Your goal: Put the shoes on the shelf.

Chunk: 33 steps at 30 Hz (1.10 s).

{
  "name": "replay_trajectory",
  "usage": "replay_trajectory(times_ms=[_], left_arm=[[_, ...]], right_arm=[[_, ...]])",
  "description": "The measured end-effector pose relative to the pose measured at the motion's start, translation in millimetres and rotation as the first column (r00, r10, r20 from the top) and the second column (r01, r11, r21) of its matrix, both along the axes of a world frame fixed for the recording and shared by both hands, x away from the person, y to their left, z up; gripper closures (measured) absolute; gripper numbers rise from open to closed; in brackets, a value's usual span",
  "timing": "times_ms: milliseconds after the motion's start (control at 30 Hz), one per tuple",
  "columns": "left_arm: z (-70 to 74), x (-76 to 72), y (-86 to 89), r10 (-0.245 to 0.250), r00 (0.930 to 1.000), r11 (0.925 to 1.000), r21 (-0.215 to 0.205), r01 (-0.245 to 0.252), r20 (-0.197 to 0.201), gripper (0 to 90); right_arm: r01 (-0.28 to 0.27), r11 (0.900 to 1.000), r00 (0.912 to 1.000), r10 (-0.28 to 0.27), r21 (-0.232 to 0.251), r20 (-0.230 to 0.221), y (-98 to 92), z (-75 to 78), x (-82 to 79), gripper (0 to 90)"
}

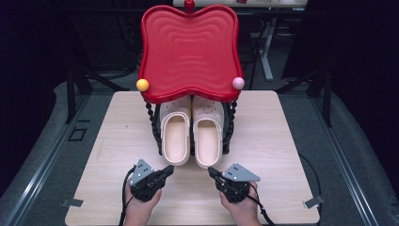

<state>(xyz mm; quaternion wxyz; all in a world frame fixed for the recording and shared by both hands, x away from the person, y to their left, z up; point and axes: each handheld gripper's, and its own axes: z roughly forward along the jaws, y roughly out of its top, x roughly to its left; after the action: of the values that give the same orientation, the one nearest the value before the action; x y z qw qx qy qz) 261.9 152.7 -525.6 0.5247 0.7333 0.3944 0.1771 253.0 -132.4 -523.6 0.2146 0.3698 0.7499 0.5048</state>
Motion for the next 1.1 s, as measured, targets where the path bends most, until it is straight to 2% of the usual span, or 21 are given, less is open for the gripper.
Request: replay_trajectory(times_ms=[100, 300, 467, 767, 1000, 1100], left_arm=[[0.7, 0.0, 0.4, 0.005, 1.0, 1.0, -0.002, -0.005, -0.001, 90.0], [3.2, 0.7, 0.5, 0.012, 0.9999, 0.9999, -0.001, -0.012, -0.002, 90.0], [8.2, 7.0, 1.1, 0.023, 0.9997, 0.9997, -0.002, -0.023, 0.008, 90.0], [15.2, 27.5, 5.7, 0.051, 0.9987, 0.9985, -0.022, -0.05, 0.007, 90.0], [16.8, 43.5, 3.9, 0.071, 0.9974, 0.9973, -0.016, -0.072, -0.005, 90.0], [18.5, 48.6, 1.0, 0.071, 0.9975, 0.9974, -0.014, -0.071, 0.004, 90.0]], right_arm=[[0.001, 1.0, 0.9999, -0.001, 0.006, 0.013, -0.8, 3.5, 0.7, 89.8], [0.009, 1.0, 0.9999, -0.009, 0.003, 0.012, -2.0, 6.0, 3.9, 89.8], [0.016, 1.0, 0.9996, -0.015, -0.022, 0.022, -2.6, 9.7, 8.7, 89.8], [0.031, 0.999, 0.999, -0.03, -0.022, 0.033, -0.7, 12.2, 23.0, 89.8], [0.05, 0.999, 0.9975, -0.049, -0.012, 0.051, 3.6, 15.7, 37.0, 89.8], [0.061, 0.998, 0.9968, -0.06, -0.013, 0.051, 4.2, 18.2, 43.8, 89.8]])
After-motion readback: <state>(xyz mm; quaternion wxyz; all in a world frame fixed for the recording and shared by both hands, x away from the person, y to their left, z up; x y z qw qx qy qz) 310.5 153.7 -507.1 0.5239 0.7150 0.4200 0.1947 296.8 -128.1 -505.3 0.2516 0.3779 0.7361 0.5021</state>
